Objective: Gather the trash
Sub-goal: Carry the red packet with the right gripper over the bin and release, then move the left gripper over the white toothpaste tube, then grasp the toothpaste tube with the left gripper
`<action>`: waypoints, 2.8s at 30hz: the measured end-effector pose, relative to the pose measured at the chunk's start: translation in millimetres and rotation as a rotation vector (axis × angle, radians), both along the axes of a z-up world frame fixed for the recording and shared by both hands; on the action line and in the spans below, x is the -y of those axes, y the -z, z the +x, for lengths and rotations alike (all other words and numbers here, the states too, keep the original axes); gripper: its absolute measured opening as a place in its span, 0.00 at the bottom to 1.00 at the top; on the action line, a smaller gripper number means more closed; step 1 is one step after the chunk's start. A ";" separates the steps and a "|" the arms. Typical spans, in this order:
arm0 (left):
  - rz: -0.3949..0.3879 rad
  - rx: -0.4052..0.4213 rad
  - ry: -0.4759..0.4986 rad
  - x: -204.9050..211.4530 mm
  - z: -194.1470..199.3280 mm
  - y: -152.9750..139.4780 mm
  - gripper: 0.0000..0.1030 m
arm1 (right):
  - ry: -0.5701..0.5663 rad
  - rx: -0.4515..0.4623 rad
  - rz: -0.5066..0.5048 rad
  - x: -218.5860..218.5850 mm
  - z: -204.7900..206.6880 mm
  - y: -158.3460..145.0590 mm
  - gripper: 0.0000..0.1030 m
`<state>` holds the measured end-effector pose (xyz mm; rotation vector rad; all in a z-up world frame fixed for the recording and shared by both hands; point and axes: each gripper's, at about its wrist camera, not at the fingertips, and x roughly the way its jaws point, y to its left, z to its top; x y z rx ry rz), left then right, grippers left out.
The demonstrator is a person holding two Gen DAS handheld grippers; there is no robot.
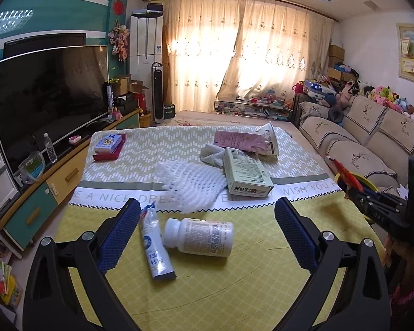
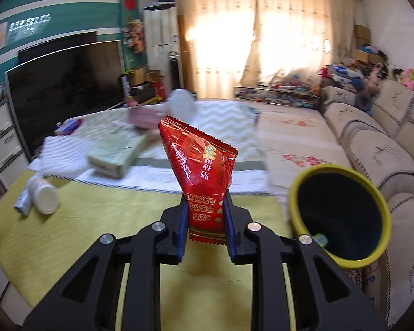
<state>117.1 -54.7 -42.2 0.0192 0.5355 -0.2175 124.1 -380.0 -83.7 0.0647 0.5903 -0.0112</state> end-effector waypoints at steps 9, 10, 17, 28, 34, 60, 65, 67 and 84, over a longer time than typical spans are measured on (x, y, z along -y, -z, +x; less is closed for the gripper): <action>0.023 -0.007 0.044 26.9 3.8 -0.2 0.94 | 0.201 -0.007 -0.032 80.8 12.5 9.6 0.21; 0.024 -0.010 0.047 29.0 4.6 0.1 0.94 | 0.215 -0.012 -0.031 87.5 14.4 12.1 0.21; 0.038 -0.022 0.056 37.9 7.6 4.0 0.94 | 0.294 -0.078 -0.022 128.8 36.2 39.8 0.22; 0.044 -0.037 0.065 45.1 13.9 9.2 0.94 | 0.357 -0.115 0.000 151.8 47.2 59.8 0.47; 0.035 -0.037 0.065 43.3 13.9 9.4 0.94 | 0.360 -0.093 0.029 149.6 38.8 47.1 0.52; 0.076 -0.189 -0.156 -38.9 21.8 62.1 0.94 | -0.041 0.238 0.048 -58.4 22.9 -15.8 0.81; 0.117 -0.238 -0.161 -37.5 30.2 81.6 0.87 | -0.026 0.248 0.054 -52.1 22.2 -18.1 0.86; 0.113 -0.246 -0.168 -38.1 33.5 85.4 0.80 | -0.029 0.244 0.046 -53.6 21.5 -17.4 0.86; 0.133 -0.264 -0.176 -45.1 48.0 95.0 0.23 | -0.050 0.218 0.030 -58.0 27.6 -13.0 0.88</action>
